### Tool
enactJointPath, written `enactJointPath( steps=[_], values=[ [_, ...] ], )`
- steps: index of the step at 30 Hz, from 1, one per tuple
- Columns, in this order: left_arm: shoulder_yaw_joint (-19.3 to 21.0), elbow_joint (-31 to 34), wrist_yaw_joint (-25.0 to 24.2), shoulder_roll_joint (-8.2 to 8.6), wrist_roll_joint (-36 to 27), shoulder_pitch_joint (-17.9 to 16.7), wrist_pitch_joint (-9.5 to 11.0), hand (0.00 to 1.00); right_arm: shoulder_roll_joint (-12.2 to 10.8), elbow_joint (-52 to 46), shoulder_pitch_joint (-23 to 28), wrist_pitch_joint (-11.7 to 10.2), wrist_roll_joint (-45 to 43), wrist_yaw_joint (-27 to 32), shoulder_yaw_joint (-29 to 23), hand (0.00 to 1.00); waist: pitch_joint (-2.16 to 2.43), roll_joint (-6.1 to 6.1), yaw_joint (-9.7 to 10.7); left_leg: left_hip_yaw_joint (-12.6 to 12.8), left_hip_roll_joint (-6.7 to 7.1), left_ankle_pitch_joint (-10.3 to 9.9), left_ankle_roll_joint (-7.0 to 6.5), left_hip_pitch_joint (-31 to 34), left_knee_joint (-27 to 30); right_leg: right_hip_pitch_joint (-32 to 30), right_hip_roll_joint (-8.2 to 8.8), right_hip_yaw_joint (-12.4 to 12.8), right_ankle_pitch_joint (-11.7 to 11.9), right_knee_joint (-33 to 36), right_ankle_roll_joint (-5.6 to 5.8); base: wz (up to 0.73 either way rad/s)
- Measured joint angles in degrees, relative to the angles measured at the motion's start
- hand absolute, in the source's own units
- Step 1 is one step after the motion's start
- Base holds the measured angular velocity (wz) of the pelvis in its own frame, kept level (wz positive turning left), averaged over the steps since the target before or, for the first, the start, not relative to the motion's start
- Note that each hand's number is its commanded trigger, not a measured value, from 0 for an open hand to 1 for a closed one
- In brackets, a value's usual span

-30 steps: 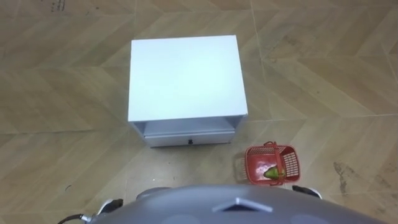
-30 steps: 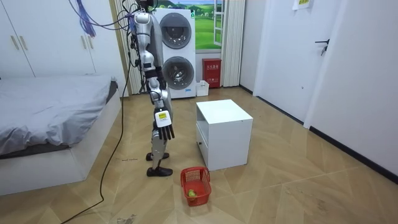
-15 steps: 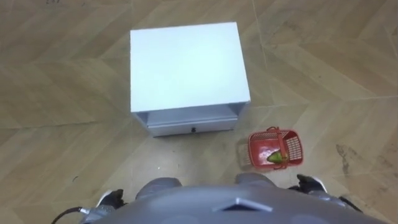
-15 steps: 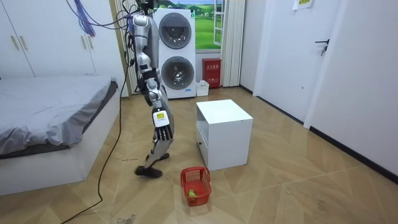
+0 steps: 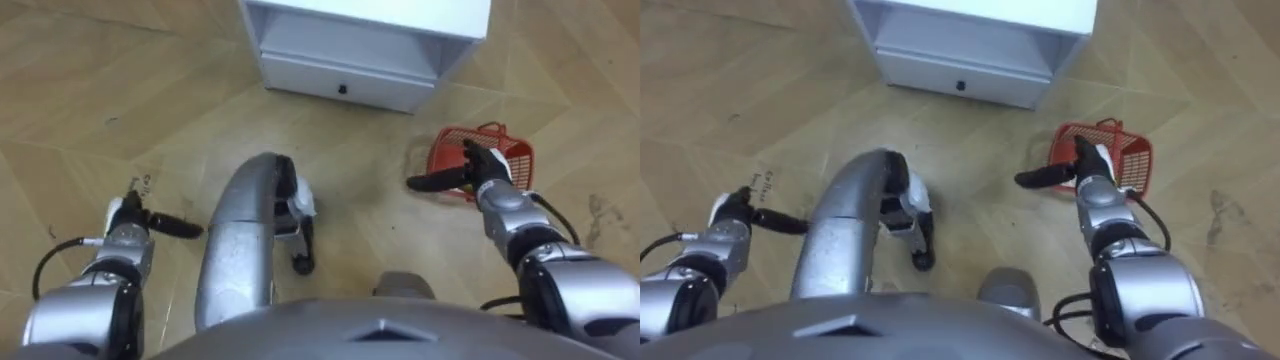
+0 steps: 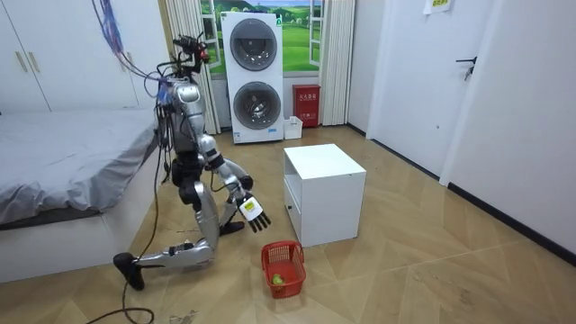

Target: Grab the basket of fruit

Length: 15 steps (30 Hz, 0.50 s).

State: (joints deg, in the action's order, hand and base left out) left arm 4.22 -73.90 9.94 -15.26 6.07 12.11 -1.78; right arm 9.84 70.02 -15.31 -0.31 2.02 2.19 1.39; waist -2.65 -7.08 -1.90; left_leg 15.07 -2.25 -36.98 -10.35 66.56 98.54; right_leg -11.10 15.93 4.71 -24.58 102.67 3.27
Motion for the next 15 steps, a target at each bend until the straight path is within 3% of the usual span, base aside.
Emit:
enactJointPath(
  steps=[2,4,5,6,8,11,15],
  values=[
    [-1.59,-0.47,-0.16,-0.05,-0.97,-0.75,-0.23,0.0,1.97,-0.8,1.57,0.61,3.04,-0.49,-0.09,0.0,-0.28,-0.62,0.47,-0.14,0.2,-0.45,0.3,4.54,5.84,-1.26,0.09,1.38,-3.79,7.98,-0.19,0.02],
    [-2.38,-1.09,-0.33,-0.05,-0.95,-0.87,-0.24,0.0,3.59,-2.04,3.51,0.59,5.45,-0.18,-0.08,0.0,-0.23,-0.79,0.77,-0.12,0.24,-0.47,0.3,6.81,8.72,-1.02,-0.33,2.22,-5.53,11.64,-0.12,0.08],
    [-2.4,-1.45,-0.14,0.42,-0.9,-1.34,-0.05,0.0,4.29,-2.98,4.12,0.6,5.76,0.33,-0.36,0.0,-0.52,0.02,1.01,-1.12,0.0,-0.58,0.55,7.64,10.0,-1.11,-1.21,2.54,-6.16,12.87,-0.22,-0.05],
    [-2.43,-1.44,-0.12,0.5,-0.92,-2.06,0.19,0.0,4.24,-3.46,4.34,0.58,5.95,0.66,-0.43,0.0,-0.46,0.03,1.34,-1.31,0.33,-0.42,0.94,7.74,9.96,-1.15,-1.45,2.79,-6.37,13.09,-0.22,-0.13],
    [-2.41,-1.45,-0.08,0.62,-0.95,-4.62,0.74,0.0,4.24,-4.98,5.5,0.53,6.87,1.58,-0.48,0.0,0.02,-0.63,2.91,-2.92,3.55,0.15,2.51,7.78,9.58,-0.75,-1.28,3.14,-6.46,13.1,-0.1,-0.06],
    [-2.66,-1.79,0.66,0.57,-1.13,-5.28,1.72,0.0,4.23,-6.77,5.59,0.53,6.38,3.92,-0.5,0.0,0.26,-1.57,4.02,-4.27,6.04,0.29,3.65,7.82,9.41,-0.36,-1.04,3.26,-6.53,12.9,0.04,-0.03],
    [-2.79,-1.73,1.03,0.57,-0.95,-5.56,4.12,0.0,4.23,-10.95,5.54,0.3,2.65,7.02,-0.58,0.0,0.48,-3.01,4.93,-4.32,6.04,0.31,3.67,7.62,9.32,-0.24,-1.0,3.44,-6.63,12.82,0.22,0.0]
  ],
)
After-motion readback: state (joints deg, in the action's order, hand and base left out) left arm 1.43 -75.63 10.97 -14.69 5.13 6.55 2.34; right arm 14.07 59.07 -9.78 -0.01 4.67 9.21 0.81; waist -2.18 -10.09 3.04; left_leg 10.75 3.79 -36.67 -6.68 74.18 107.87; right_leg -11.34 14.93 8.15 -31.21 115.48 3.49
